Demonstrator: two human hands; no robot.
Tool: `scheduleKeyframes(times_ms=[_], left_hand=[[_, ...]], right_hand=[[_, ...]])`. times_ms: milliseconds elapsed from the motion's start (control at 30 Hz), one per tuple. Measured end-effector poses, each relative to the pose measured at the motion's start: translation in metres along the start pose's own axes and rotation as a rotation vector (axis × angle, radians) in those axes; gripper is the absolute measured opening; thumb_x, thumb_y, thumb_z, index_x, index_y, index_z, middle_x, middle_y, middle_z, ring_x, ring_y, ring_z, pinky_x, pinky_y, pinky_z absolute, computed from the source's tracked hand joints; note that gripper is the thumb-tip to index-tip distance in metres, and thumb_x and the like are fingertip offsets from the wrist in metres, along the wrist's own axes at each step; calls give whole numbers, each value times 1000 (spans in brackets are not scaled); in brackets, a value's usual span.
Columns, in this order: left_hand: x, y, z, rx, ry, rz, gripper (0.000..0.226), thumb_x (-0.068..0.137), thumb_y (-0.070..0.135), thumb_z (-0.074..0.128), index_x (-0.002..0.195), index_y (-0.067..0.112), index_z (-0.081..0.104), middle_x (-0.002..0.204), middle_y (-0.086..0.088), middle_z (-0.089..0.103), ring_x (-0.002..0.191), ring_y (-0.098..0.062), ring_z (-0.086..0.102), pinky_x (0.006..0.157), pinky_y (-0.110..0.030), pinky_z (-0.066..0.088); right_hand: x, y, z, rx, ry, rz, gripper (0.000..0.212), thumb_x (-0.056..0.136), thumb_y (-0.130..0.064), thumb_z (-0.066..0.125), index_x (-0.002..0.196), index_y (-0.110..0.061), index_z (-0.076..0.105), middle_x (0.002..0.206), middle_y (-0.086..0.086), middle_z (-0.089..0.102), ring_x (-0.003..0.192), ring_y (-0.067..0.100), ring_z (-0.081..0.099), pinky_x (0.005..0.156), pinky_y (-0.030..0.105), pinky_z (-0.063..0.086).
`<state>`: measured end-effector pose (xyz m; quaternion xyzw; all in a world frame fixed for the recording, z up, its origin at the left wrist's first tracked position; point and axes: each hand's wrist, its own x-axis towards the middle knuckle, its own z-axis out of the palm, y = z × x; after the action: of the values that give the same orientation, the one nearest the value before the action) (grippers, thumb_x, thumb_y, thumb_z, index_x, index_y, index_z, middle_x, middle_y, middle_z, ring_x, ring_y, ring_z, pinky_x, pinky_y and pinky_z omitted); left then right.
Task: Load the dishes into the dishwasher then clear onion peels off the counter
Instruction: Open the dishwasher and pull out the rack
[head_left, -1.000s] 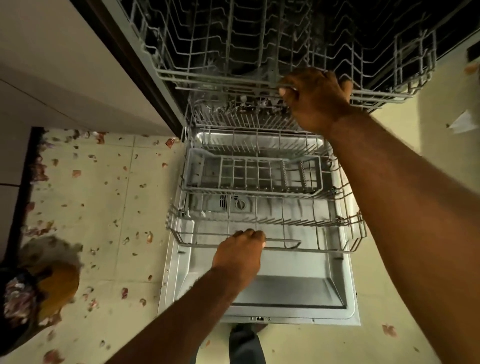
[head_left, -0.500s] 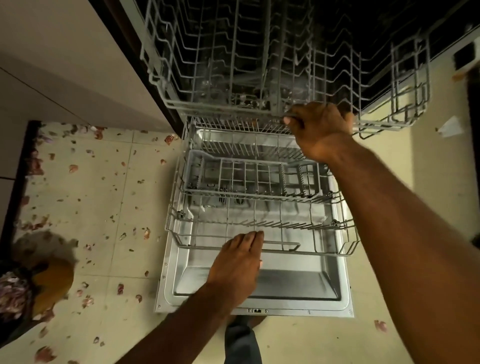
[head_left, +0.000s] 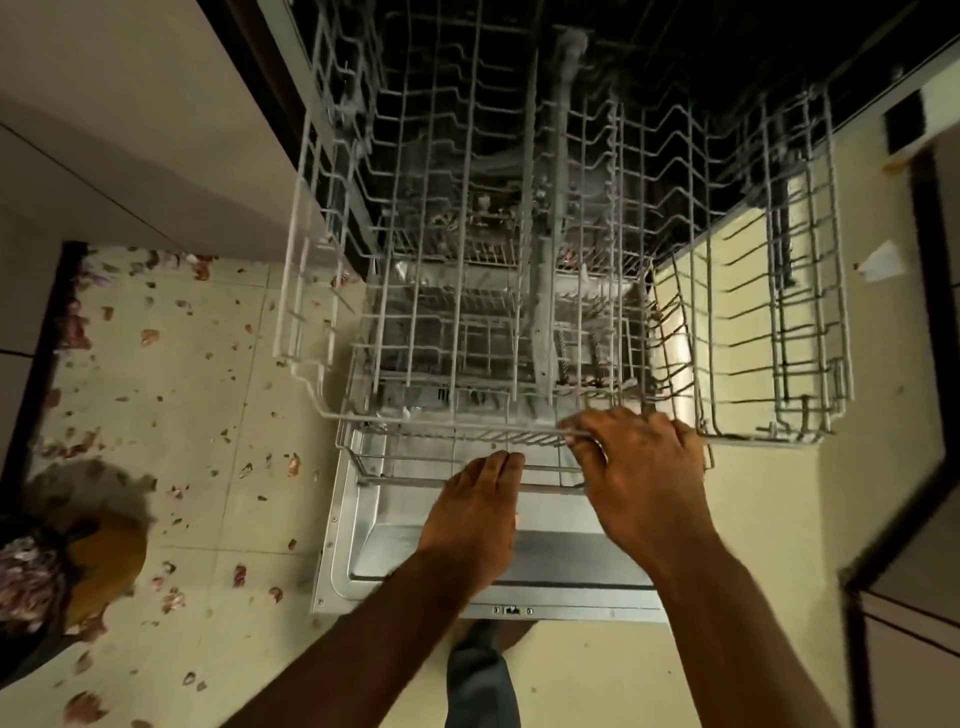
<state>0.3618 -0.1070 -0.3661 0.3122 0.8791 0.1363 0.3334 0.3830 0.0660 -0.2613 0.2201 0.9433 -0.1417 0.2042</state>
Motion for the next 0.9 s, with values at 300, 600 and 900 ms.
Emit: scheduleKeyframes(times_ms=[300, 600, 900], left_hand=[[-6, 2, 18, 76, 1, 15, 78, 104, 15, 43, 164, 12, -6, 173, -13, -2, 159, -32, 13, 129, -43, 17], [-17, 5, 15, 210, -53, 6, 85, 103, 16, 43, 162, 17, -19, 172, -9, -19, 160, -31, -4, 130, -44, 5], [-131, -8, 0, 244, -299, 88, 82, 100, 7, 53, 165, 19, 5, 173, -3, -13, 159, -29, 7, 129, -44, 15]], right_hand=[[-77, 2, 47, 60, 18, 39, 31, 101, -44, 45, 119, -43, 70, 113, -22, 69, 105, 13, 57, 100, 45, 43], [-75, 2, 47, 50, -61, 17, 63, 97, -58, 10, 127, -44, 62, 126, -18, 65, 122, 15, 55, 113, 44, 32], [-91, -8, 19, -4, -272, -21, 70, 107, -53, 43, 165, -30, 12, 174, 6, 10, 161, 31, 6, 128, 50, 2]])
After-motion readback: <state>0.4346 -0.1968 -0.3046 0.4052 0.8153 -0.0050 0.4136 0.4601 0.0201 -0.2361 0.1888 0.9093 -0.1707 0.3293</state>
